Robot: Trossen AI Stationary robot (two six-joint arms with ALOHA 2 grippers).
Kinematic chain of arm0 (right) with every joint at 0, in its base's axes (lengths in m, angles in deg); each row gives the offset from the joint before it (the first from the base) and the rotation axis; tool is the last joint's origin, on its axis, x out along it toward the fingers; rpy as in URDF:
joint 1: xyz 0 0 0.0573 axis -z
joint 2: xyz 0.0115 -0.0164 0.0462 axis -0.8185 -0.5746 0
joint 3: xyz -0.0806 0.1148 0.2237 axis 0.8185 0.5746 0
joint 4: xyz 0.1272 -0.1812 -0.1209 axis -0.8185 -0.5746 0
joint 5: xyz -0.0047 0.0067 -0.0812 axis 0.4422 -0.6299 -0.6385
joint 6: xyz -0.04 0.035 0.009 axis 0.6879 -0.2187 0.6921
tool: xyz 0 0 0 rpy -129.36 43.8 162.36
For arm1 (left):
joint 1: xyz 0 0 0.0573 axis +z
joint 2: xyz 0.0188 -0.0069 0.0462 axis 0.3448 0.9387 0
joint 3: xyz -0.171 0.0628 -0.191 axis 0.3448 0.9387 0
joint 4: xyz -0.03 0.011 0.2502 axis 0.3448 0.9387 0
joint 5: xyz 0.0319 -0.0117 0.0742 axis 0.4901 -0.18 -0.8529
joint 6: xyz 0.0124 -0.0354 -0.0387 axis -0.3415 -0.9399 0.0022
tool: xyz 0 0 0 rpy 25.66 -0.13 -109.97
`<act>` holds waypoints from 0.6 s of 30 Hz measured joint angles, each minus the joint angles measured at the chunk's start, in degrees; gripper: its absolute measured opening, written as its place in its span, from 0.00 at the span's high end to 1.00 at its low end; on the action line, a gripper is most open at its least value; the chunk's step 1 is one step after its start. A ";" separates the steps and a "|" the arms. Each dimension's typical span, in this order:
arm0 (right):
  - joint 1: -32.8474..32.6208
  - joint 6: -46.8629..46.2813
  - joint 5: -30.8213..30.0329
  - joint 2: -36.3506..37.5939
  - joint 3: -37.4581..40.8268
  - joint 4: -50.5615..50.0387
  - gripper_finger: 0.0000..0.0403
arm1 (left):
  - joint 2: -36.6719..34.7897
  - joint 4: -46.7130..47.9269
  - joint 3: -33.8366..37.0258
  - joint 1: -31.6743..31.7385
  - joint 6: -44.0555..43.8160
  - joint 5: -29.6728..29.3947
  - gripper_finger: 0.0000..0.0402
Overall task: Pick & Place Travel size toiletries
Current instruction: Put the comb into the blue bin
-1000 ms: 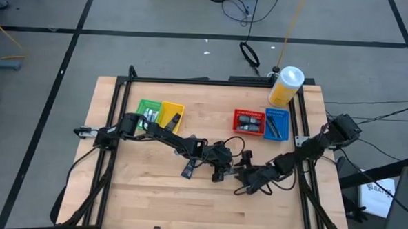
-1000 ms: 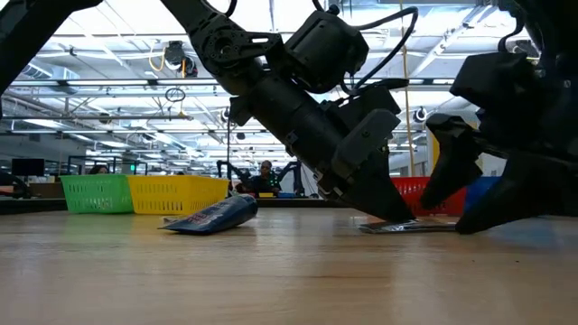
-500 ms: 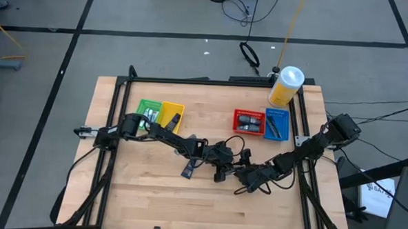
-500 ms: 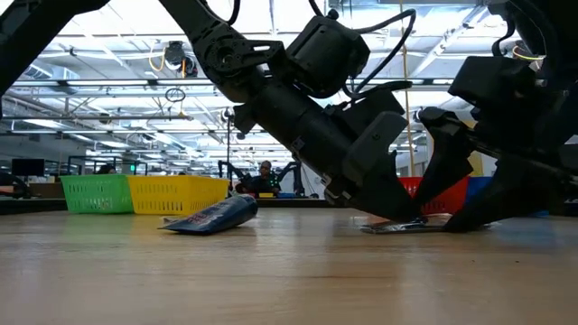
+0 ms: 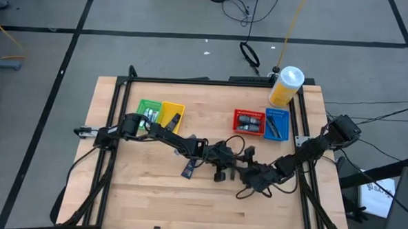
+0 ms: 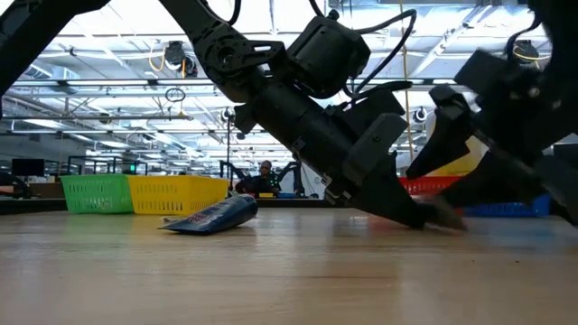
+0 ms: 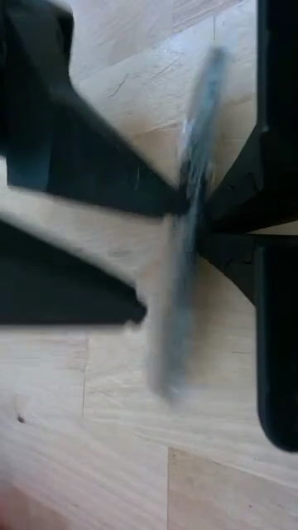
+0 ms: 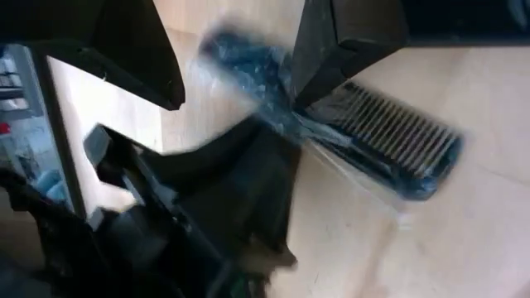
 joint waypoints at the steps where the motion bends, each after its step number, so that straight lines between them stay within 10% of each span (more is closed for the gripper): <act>1: -0.03 -0.02 0.26 0.06 -0.05 0.27 0.47 | 0.00 0.00 0.00 0.00 0.00 0.08 0.97; 18: 5.65 -5.64 21.06 0.57 -0.20 0.07 0.47 | -0.23 -0.20 0.07 0.02 0.68 -0.15 0.98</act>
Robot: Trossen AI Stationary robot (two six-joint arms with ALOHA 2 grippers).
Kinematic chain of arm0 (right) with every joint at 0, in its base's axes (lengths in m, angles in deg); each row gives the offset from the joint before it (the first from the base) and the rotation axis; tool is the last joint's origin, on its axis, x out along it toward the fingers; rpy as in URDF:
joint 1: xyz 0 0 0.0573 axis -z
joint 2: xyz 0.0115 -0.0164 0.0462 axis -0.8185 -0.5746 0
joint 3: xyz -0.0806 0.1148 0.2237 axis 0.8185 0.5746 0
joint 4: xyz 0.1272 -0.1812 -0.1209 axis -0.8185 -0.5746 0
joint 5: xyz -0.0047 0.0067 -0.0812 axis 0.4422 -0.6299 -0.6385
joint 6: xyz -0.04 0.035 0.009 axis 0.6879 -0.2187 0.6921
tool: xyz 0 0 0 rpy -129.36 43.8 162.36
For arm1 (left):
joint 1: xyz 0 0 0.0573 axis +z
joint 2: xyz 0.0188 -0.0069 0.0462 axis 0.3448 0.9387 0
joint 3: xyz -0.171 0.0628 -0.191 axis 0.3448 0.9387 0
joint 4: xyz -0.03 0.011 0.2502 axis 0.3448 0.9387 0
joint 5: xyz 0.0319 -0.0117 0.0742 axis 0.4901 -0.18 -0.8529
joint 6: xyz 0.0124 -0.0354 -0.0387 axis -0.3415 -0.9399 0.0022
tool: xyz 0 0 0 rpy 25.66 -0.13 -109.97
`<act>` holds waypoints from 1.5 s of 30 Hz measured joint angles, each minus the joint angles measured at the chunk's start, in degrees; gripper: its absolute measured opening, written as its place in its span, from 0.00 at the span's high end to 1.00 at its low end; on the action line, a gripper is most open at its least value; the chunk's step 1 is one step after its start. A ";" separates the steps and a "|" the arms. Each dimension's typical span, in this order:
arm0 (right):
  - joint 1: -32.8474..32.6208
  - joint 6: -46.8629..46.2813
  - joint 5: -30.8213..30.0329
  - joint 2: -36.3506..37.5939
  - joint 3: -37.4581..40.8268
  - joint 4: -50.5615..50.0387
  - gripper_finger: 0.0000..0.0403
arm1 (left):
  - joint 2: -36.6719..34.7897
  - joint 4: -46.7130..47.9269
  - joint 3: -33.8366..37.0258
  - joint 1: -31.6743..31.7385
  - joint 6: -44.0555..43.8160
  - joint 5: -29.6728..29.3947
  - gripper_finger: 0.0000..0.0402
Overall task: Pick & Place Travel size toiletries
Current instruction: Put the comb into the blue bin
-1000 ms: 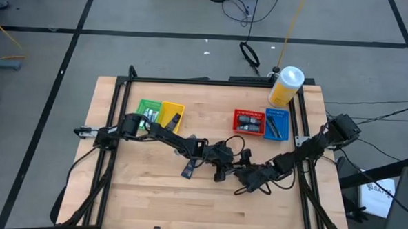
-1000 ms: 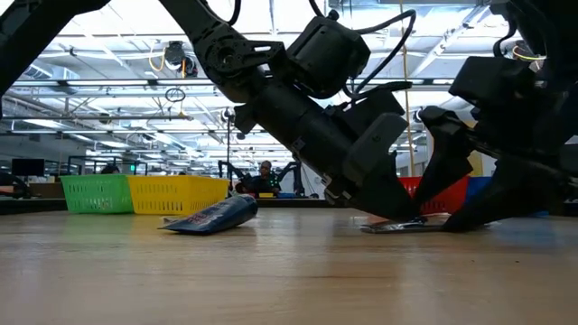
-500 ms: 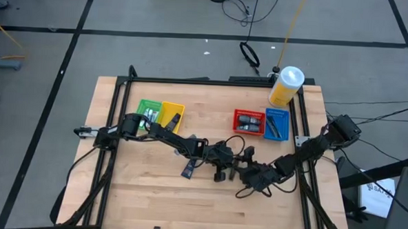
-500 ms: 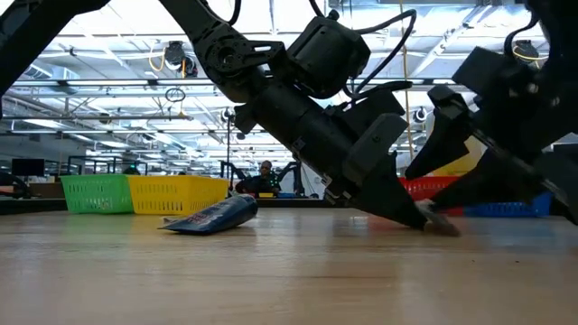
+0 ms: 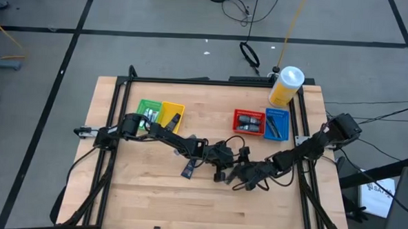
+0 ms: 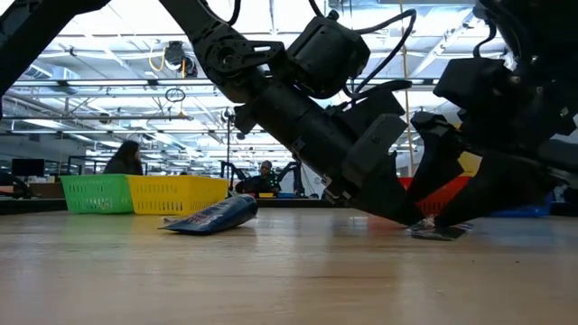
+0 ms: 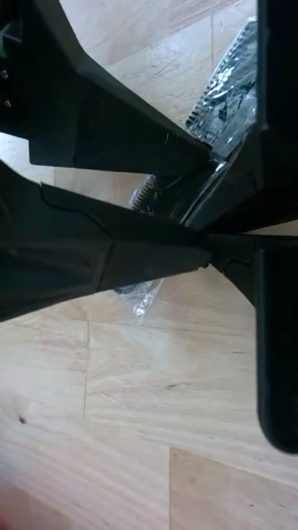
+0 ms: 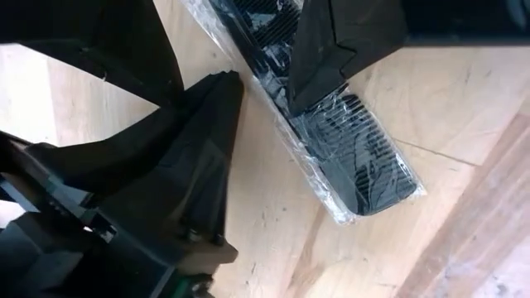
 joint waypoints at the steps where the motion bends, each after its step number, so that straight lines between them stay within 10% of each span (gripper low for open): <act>1: 0.00 0.02 0.47 0.61 0.07 -0.03 0.47 | -0.35 0.22 0.00 0.11 0.19 0.03 0.99; 17: 1.14 -14.19 19.59 7.79 0.13 -12.89 0.54 | -2.96 6.54 0.00 -0.74 4.53 4.21 0.97; 23: 2.77 -15.16 17.17 7.68 1.00 -13.74 0.65 | -2.46 6.15 0.03 -1.99 4.94 16.42 0.99; 34: 7.81 -7.22 2.92 10.00 6.45 5.59 0.72 | -3.75 4.74 -0.13 -3.32 6.43 15.52 0.99; 45: -0.81 -15.38 11.65 8.69 6.48 10.62 0.73 | -7.02 4.93 -0.22 -1.66 4.36 -7.87 0.99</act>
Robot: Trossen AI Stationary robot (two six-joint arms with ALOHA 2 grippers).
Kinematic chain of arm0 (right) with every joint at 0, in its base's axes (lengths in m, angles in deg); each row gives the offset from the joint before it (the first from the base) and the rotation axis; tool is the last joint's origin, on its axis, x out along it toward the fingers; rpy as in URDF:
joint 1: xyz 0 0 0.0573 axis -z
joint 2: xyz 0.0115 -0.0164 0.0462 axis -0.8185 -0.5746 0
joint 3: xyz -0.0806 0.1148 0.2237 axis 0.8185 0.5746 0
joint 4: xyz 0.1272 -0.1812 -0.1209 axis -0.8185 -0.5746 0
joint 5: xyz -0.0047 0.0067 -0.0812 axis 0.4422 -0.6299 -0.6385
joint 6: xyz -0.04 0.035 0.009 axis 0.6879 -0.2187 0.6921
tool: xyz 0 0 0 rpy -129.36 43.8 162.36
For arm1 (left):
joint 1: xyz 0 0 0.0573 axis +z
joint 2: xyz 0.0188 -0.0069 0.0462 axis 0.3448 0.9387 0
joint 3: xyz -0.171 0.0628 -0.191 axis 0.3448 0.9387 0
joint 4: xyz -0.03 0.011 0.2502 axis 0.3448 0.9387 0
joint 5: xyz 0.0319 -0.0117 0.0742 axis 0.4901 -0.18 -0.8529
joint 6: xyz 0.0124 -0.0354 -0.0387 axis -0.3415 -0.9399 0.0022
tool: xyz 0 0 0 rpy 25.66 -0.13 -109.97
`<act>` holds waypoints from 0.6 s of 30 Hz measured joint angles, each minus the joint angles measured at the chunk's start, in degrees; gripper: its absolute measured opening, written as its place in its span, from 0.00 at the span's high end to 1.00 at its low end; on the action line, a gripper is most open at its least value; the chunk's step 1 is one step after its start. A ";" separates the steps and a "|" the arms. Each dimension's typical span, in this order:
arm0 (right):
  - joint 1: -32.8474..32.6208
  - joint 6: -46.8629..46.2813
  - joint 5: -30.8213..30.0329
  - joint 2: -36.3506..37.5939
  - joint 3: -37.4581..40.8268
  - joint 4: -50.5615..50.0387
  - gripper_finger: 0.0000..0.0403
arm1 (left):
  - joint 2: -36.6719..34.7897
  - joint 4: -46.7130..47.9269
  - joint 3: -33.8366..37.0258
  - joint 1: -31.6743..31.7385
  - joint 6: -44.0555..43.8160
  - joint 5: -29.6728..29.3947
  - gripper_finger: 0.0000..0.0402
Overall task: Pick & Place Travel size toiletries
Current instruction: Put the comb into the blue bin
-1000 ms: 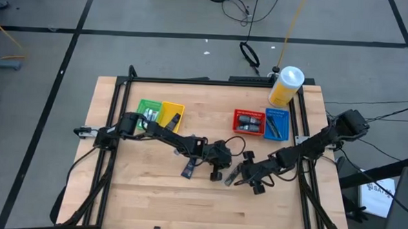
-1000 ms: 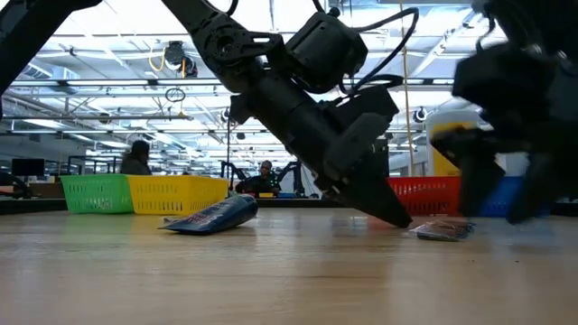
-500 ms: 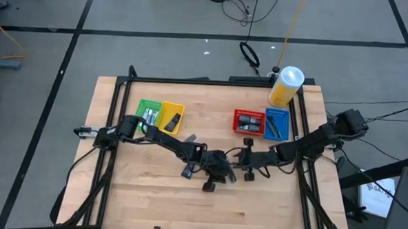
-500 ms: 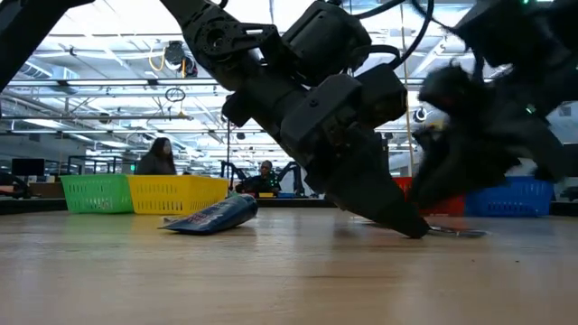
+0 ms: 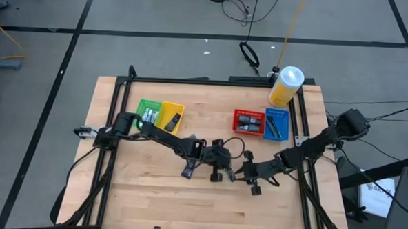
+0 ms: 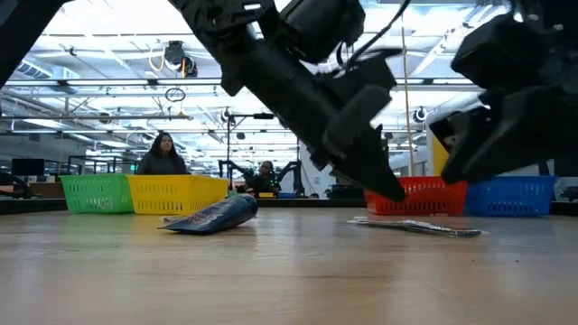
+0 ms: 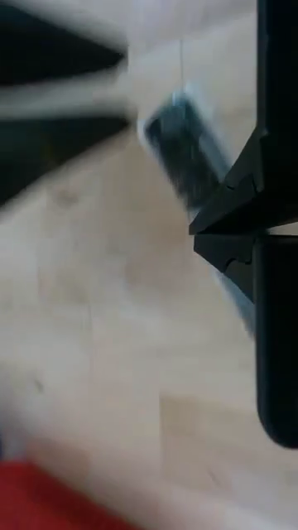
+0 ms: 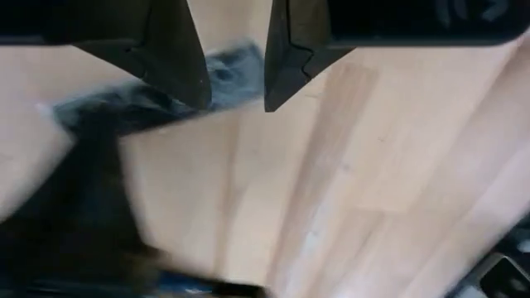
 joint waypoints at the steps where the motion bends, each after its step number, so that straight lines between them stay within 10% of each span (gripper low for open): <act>1: -0.54 -0.62 -0.02 -1.36 0.03 2.05 0.73 | 0.24 -0.22 0.00 0.45 -0.12 -0.57 0.99; 18: -1.20 -7.36 -6.78 -8.15 -0.18 0.98 0.73 | 2.23 7.14 -0.22 1.04 -6.89 -0.03 0.99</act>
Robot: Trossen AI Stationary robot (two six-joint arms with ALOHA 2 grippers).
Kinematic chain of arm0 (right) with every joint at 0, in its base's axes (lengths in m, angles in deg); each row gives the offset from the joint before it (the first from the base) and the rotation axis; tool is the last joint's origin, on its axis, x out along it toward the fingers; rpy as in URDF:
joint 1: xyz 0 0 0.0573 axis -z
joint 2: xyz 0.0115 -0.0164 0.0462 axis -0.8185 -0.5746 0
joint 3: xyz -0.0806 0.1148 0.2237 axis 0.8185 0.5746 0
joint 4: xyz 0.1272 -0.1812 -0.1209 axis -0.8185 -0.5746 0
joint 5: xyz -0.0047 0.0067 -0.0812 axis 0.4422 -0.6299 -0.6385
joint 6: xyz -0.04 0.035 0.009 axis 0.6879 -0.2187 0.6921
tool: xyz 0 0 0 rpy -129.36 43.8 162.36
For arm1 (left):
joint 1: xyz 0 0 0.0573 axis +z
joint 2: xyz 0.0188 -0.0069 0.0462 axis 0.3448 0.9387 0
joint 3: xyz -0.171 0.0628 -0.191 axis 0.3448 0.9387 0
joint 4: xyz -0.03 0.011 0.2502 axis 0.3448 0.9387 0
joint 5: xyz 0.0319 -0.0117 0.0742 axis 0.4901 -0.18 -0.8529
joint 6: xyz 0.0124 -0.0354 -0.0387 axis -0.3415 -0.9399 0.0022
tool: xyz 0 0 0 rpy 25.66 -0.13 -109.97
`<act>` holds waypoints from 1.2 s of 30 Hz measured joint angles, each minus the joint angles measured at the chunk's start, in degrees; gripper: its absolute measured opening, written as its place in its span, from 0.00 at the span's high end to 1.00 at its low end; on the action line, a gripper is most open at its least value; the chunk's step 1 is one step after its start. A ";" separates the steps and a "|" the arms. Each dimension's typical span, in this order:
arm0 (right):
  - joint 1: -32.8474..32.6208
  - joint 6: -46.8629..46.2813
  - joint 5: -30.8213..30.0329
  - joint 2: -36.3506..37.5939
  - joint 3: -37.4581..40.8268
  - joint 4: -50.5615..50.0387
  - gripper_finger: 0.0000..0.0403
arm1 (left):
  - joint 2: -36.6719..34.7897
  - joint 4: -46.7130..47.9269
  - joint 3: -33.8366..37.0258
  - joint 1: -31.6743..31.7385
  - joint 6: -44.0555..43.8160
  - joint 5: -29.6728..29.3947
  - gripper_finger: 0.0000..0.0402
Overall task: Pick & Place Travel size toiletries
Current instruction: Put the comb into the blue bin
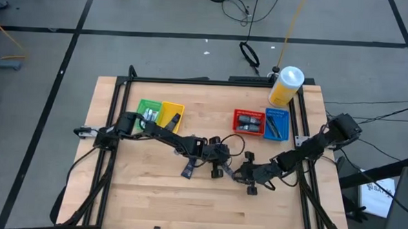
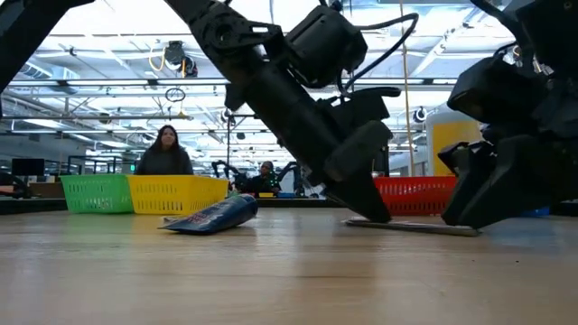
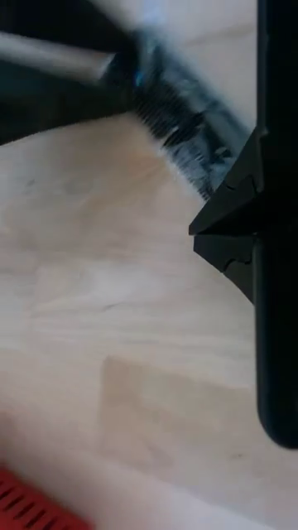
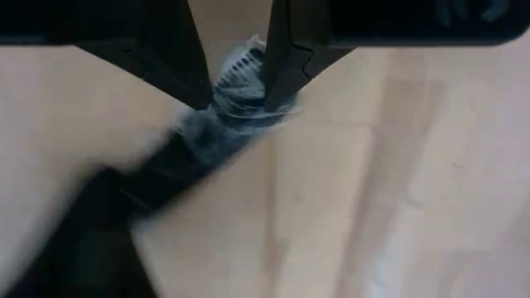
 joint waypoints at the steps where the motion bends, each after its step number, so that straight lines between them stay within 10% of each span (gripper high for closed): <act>1: -0.02 -0.02 -0.86 1.04 0.02 -1.94 0.73 | -0.24 0.70 0.00 -0.32 -0.96 -0.04 0.99; 15: -2.04 6.36 -1.30 5.92 0.09 3.22 0.72 | -2.31 -0.33 0.17 -2.13 -3.66 -4.17 0.98; 22: -4.35 11.64 -1.02 0.16 -0.45 9.66 0.55 | -2.17 -1.87 0.17 -2.19 -2.05 -4.13 0.98; 36: -8.50 14.78 -20.95 -13.61 -13.53 -3.94 0.45 | -1.08 -3.85 0.36 -2.26 -0.19 -0.14 0.99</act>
